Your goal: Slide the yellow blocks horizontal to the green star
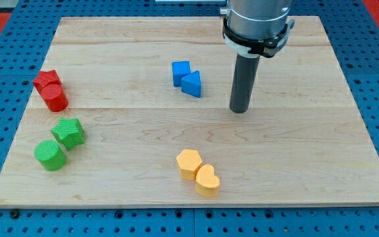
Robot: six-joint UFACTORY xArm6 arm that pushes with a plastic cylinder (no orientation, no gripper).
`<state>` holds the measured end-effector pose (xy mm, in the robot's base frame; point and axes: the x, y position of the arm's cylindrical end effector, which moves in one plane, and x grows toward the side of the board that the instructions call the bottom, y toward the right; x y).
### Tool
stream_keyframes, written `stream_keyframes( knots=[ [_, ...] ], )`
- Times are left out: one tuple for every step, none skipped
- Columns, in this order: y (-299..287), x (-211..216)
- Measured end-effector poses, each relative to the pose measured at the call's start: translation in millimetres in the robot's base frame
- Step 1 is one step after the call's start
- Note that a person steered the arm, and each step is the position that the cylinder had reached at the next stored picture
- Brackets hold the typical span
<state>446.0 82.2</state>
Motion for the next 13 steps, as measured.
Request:
stream_keyframes(
  knots=[
    [5,0],
    [17,0],
    [26,11],
    [26,41],
    [32,42],
    [42,42],
    [67,58],
    [81,120],
    [71,172],
    [57,172],
    [10,163],
    [-32,173],
    [-50,150]
  ],
)
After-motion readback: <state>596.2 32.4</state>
